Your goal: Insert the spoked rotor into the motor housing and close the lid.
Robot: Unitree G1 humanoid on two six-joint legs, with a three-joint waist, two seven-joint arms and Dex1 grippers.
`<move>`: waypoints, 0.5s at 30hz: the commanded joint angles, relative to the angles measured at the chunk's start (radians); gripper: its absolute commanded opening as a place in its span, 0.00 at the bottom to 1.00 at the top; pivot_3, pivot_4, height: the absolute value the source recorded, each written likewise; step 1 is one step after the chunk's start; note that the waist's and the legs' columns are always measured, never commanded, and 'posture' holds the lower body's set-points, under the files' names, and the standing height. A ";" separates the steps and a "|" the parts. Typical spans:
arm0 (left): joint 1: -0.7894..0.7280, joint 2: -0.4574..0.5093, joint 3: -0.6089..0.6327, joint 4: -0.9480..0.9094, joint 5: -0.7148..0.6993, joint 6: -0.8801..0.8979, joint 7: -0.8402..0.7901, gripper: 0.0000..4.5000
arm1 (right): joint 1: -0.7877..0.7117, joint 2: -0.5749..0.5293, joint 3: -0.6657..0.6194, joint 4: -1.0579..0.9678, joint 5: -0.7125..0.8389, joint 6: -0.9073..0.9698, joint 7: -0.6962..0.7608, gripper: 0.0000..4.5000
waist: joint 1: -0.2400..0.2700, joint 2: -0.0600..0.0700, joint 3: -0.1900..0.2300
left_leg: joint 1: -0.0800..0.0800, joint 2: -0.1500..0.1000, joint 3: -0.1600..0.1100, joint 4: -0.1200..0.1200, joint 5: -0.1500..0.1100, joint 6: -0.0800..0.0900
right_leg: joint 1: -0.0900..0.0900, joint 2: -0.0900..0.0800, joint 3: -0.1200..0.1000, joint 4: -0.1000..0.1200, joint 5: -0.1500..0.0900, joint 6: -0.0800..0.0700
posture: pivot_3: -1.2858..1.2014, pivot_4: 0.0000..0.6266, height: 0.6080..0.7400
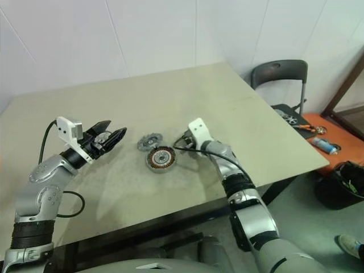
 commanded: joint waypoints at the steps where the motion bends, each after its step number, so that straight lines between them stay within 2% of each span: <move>1: 0.003 -0.007 -0.002 -0.049 -0.002 -0.006 0.014 0.85 | -0.062 0.022 0.005 0.006 -0.001 -0.030 -0.002 0.29 | 0.001 0.000 0.000 | 0.000 0.000 0.000 0.000 0.000 0.000 | 0.000 0.000 0.000 0.000 0.000 0.000 | 0.52 0.00 1.00; 15: 0.028 -0.020 -0.018 -0.071 0.002 -0.008 0.034 0.85 | -0.124 -0.002 -0.019 0.157 -0.019 -0.102 -0.031 0.29 | 0.001 0.000 0.000 | 0.000 0.000 0.000 0.000 0.000 -0.001 | 0.000 0.000 0.000 0.000 0.000 0.000 | 0.52 0.00 1.00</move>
